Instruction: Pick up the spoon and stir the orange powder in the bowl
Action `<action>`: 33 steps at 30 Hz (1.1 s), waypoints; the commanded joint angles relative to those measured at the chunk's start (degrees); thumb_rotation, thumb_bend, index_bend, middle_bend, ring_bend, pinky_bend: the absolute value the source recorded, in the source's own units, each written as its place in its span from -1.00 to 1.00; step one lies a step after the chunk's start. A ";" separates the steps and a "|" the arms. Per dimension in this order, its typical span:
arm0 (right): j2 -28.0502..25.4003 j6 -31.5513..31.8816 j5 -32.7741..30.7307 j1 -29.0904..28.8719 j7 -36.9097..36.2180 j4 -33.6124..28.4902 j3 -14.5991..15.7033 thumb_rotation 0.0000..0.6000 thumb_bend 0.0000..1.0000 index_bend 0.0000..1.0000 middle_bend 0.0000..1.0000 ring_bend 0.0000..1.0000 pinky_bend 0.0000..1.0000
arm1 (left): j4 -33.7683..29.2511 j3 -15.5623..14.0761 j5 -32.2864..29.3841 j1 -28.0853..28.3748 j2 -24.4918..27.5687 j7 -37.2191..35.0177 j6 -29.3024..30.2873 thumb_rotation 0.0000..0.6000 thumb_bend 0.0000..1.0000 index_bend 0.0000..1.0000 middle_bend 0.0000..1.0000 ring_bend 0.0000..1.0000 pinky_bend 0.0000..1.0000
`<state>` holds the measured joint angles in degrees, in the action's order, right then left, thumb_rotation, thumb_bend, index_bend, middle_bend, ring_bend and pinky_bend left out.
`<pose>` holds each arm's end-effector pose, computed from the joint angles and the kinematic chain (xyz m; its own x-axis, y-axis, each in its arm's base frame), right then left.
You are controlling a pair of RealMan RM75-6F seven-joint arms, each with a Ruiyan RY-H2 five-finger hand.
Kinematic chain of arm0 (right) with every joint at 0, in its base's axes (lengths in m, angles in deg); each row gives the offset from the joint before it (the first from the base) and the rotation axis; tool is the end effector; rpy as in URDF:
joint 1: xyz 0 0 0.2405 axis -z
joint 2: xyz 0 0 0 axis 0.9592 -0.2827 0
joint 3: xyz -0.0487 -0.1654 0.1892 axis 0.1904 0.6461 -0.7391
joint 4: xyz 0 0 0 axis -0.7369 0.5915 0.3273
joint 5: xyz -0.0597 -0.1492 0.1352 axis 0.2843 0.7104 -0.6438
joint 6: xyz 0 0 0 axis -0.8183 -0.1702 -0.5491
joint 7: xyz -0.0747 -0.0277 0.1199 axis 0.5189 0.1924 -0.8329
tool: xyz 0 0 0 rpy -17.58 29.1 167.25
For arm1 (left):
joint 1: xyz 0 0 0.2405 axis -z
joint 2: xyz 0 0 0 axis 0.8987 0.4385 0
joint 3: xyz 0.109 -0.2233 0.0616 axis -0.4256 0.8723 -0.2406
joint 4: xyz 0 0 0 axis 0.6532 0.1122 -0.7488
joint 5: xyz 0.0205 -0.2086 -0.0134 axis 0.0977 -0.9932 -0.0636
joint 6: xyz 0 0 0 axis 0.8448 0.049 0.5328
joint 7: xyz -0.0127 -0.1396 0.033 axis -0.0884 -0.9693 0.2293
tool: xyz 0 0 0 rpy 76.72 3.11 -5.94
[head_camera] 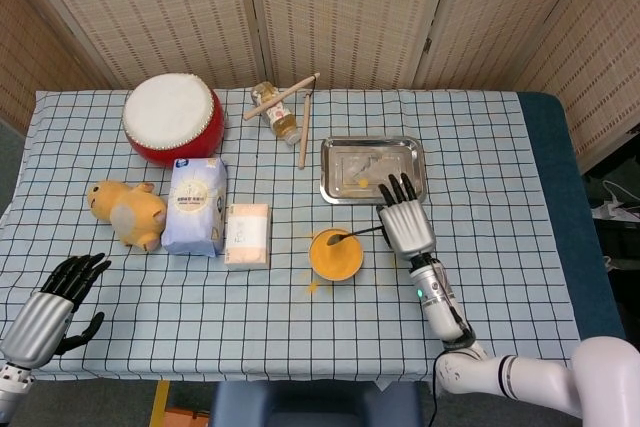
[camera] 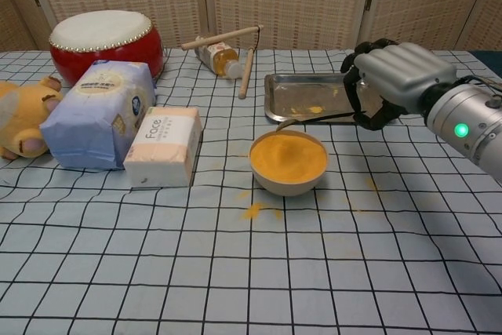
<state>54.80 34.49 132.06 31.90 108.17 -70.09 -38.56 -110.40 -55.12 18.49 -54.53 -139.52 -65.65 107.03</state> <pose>-0.1512 -0.3437 -0.0239 0.6380 -0.0167 0.7699 -0.7455 -0.2636 0.6121 -0.3076 0.1768 0.1501 0.3832 0.1028 0.9179 0.8940 -0.2911 -0.3406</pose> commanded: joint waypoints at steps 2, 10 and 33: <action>3.39 -0.67 -1.10 -1.80 -3.89 8.14 -5.37 1.00 0.33 0.85 -0.65 -1.00 -0.92 | 0.01 0.11 -0.12 0.02 0.02 -0.11 0.05 1.00 -0.11 -1.00 -1.00 -1.00 -0.85; 7.76 -10.31 -10.68 -8.15 -0.41 21.46 -12.40 1.00 0.33 0.77 -0.65 -1.00 -0.95 | -0.21 0.35 -0.85 0.27 -0.10 0.46 -0.85 1.00 -0.11 -1.00 -1.00 -1.00 -0.85; 5.45 -13.92 -19.34 -11.19 3.94 21.82 -15.80 1.00 -0.14 -1.00 -0.98 -1.00 -1.00 | -0.33 0.46 -1.27 1.23 -0.23 0.78 -2.61 1.00 -0.11 -1.00 -1.00 -1.00 -0.85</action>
<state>64.14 17.44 111.72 17.91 113.34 -41.14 -54.79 -110.73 -54.65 17.20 -53.29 -139.75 -64.87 104.40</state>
